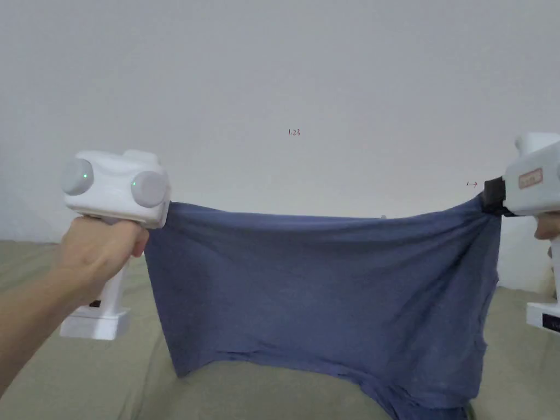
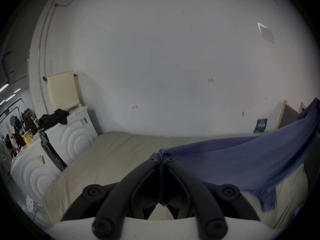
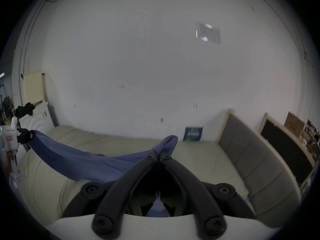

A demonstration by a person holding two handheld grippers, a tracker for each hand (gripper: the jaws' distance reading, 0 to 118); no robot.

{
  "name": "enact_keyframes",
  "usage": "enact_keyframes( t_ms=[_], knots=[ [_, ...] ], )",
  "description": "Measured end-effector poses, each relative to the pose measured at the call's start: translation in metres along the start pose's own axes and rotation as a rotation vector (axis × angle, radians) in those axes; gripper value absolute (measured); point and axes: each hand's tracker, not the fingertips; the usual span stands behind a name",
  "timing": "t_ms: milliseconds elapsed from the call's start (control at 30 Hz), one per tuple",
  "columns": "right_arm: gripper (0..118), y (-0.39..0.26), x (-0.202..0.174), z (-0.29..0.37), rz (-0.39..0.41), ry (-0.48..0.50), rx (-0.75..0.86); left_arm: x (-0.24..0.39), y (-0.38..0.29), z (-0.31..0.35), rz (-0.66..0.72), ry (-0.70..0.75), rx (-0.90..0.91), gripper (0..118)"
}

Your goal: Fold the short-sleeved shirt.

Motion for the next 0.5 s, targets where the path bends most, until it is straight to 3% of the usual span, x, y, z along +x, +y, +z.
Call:
enact_keyframes(
  t_ms=[233,300,500],
  knots=[
    [3,-0.16,0.009,0.026,-0.065,0.037,-0.198,-0.007,-0.139,0.023,0.024,-0.055,-0.156,0],
    [3,-0.207,0.01,0.044,-0.065,0.049,-0.202,-0.012,-0.176,0.035,0.03,-0.053,-0.197,0],
    [3,-0.32,0.016,0.125,-0.164,0.115,-0.289,-0.037,-0.275,0.097,0.04,-0.085,-0.266,0]
  ],
)
